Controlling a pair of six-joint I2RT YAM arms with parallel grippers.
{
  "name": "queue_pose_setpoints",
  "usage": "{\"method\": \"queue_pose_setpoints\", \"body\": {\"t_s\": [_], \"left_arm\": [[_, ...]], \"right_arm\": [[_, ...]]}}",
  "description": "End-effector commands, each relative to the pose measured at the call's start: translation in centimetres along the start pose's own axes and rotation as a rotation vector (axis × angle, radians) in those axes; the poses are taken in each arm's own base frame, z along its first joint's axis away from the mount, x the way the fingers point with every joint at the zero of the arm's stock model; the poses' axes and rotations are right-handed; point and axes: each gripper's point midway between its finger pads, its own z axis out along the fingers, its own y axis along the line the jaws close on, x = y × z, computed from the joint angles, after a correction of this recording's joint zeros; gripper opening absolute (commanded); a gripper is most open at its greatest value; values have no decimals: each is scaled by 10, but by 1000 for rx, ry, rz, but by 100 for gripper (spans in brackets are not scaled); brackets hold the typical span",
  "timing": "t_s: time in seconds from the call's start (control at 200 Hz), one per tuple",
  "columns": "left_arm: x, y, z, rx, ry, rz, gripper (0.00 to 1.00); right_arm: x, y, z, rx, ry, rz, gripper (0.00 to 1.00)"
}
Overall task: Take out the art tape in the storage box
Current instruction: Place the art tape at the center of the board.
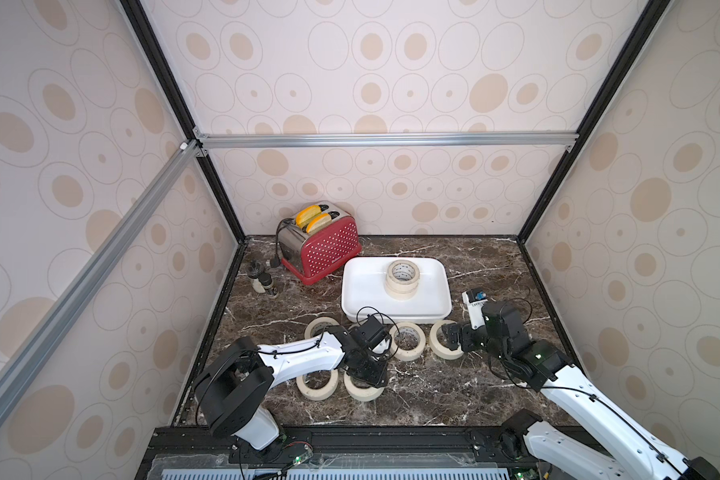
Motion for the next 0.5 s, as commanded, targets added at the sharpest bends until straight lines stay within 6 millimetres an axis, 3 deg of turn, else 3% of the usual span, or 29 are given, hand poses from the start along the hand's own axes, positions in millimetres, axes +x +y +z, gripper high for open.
{"method": "queue_pose_setpoints", "body": {"t_s": [0.0, 0.255, 0.496], "left_arm": [[-9, 11, 3, -52, -43, 9, 39], [-14, 13, -12, -78, -104, 6, 47], [-41, 2, -64, -109, -277, 59, 65]], "right_arm": [[7, -6, -1, 21, 14, -3, 100], [6, -6, -1, 19, 9, -7, 100], [1, -2, 5, 3, 5, 1, 100]]}}
